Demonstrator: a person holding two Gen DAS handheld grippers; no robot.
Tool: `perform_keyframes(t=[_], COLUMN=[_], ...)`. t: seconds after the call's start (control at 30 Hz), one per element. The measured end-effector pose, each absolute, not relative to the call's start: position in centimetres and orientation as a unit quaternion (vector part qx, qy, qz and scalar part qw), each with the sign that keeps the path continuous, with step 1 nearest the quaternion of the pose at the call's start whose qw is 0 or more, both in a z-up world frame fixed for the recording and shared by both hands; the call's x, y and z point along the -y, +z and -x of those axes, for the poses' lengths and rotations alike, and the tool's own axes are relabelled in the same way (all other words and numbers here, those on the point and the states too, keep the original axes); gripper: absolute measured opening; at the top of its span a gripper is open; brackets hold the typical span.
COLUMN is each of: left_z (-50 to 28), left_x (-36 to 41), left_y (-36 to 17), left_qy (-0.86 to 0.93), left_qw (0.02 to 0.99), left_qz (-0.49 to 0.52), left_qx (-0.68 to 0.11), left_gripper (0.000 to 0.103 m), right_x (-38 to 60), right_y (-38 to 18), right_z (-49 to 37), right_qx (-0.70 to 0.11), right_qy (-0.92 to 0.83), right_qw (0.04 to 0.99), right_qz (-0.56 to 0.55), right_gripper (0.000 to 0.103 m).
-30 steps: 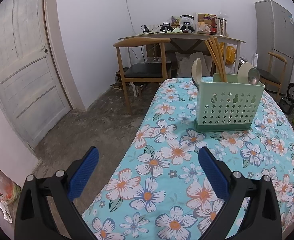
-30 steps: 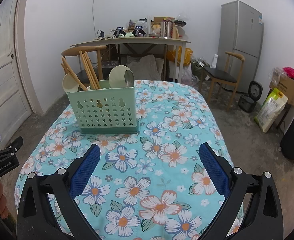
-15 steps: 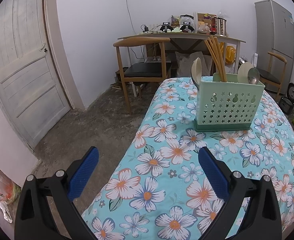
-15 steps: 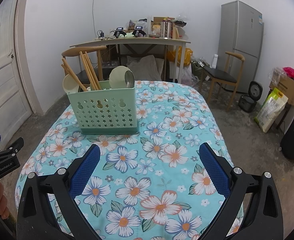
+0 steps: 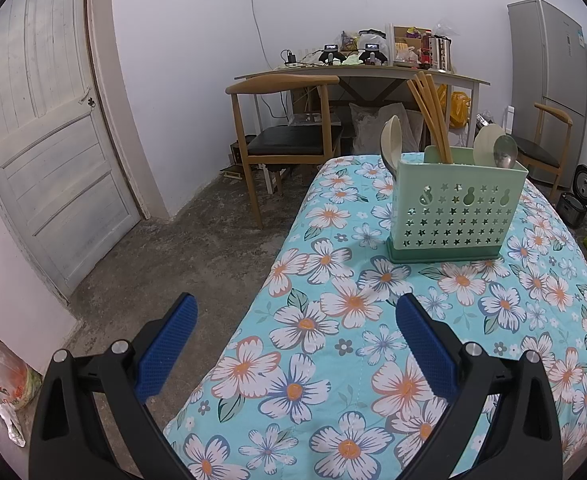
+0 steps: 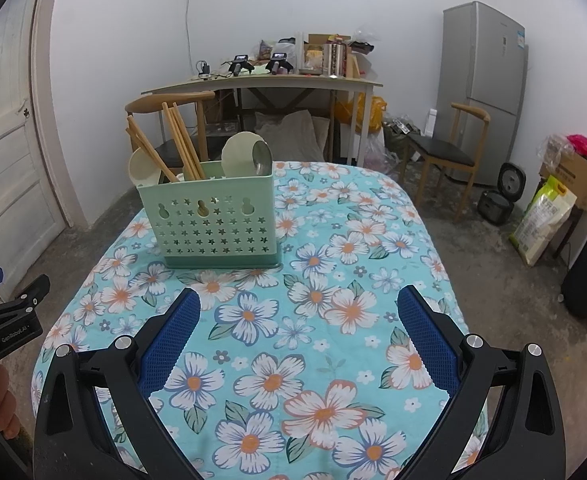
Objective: Organize utensils
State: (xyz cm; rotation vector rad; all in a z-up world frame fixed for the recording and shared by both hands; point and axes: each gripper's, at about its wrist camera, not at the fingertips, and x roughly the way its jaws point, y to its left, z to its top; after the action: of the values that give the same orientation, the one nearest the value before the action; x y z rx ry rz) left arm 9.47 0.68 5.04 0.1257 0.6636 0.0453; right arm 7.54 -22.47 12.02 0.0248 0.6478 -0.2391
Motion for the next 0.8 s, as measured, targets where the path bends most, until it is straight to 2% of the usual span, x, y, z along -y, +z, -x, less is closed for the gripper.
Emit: perform_keyframes(t=[0.8], left_z=[-9.46], left_x=[-0.73], left_y=[5.06], left_qy=[0.022], left_qw=[0.943], left_qz=[-0.062], left_qx=[-0.326], left_gripper=[0.097], right_x=[21.87], right_y=[12.23], right_z=[-7.66], right_qx=[-0.318], right_qy=[-0.114], right_qw=[0.941], right_qz=[-0.013], right_gripper=[0.095])
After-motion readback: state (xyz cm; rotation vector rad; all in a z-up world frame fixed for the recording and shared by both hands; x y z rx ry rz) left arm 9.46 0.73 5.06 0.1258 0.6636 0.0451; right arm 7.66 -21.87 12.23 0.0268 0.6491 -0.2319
